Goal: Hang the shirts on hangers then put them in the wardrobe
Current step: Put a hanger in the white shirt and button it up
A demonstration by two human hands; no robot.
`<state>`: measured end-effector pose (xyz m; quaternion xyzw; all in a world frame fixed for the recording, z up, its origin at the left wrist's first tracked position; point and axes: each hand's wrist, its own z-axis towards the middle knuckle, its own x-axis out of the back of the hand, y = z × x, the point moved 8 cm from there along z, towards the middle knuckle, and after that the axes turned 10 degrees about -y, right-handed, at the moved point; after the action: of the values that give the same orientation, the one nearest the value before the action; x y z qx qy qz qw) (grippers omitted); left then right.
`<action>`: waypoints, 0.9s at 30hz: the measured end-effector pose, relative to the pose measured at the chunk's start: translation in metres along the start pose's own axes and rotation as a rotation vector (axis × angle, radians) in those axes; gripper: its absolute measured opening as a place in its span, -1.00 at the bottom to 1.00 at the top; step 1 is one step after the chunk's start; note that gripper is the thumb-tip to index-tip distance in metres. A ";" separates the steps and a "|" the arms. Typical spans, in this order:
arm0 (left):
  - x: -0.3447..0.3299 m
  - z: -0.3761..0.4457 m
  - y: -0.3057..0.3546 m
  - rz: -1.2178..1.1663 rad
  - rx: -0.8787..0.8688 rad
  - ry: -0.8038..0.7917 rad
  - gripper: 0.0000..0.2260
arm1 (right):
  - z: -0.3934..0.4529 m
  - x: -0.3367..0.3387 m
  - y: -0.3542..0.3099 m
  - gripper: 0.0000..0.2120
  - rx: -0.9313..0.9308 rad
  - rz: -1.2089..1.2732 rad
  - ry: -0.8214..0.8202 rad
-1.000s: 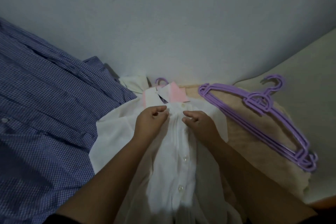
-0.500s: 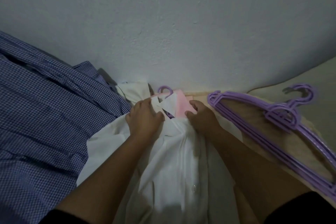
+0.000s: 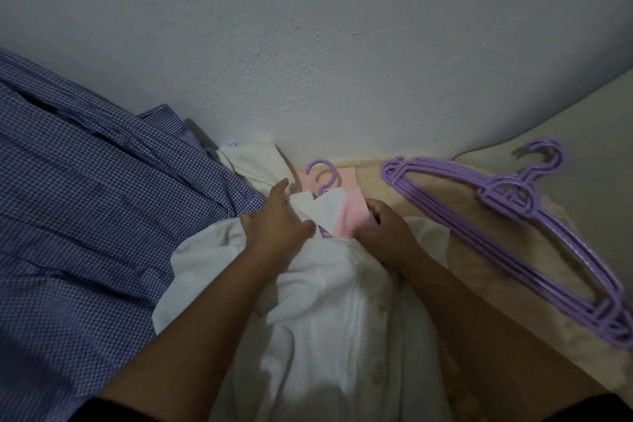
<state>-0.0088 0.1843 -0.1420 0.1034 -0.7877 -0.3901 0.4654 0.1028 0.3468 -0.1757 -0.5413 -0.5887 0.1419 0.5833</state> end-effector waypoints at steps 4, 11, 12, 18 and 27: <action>0.001 -0.022 -0.005 -0.271 -0.037 -0.076 -0.24 | -0.020 0.002 -0.003 -0.43 0.058 0.002 0.019; 0.002 -0.050 -0.007 -0.282 -0.095 -0.135 -0.44 | -0.058 0.002 -0.024 -0.32 0.238 0.054 0.020; 0.002 -0.053 -0.006 -0.280 -0.100 -0.131 -0.46 | -0.060 0.001 -0.026 -0.35 0.230 0.036 0.013; 0.001 -0.064 -0.002 -0.378 -0.151 -0.167 -0.47 | -0.078 0.020 -0.048 -0.83 0.294 0.084 0.369; 0.010 -0.072 0.003 -0.421 -0.174 -0.181 -0.45 | -0.084 0.005 -0.075 -0.61 0.448 -0.058 0.088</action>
<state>0.0450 0.1436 -0.1150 0.1895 -0.7507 -0.5527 0.3084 0.1398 0.2837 -0.0899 -0.3866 -0.5319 0.2286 0.7179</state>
